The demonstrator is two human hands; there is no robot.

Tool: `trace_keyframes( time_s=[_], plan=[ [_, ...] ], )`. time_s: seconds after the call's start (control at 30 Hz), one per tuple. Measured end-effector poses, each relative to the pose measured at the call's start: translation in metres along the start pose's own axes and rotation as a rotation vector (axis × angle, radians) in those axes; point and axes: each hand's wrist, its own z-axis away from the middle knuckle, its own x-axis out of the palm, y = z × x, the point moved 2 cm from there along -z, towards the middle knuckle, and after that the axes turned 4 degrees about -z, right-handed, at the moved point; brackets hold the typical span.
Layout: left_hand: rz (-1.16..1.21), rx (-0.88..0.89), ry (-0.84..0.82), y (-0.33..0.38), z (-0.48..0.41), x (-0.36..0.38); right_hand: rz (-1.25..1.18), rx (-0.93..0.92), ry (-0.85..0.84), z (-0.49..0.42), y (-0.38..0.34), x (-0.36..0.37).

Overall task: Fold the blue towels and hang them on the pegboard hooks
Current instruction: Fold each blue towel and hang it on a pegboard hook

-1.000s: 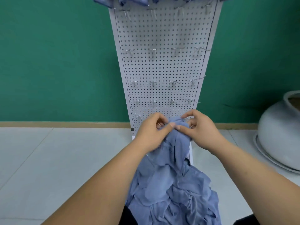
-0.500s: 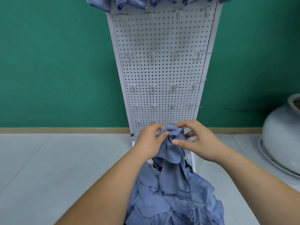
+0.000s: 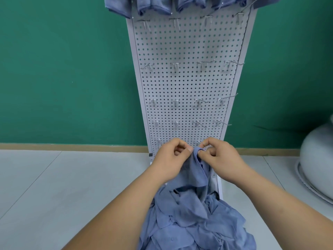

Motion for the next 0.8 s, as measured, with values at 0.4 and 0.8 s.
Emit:
trace_keyframes(
  time_s=[0.4,0.8],
  plan=[
    [-0.088,-0.041,-0.073,-0.022,-0.002,-0.02,-0.043,0.006,-0.118,-0.012,-0.002,0.007],
    [-0.56,0.045,0.169,-0.022,-0.007,-0.073,0.093,0.0,-0.172,-0.021,0.008,-0.009]
  ],
)
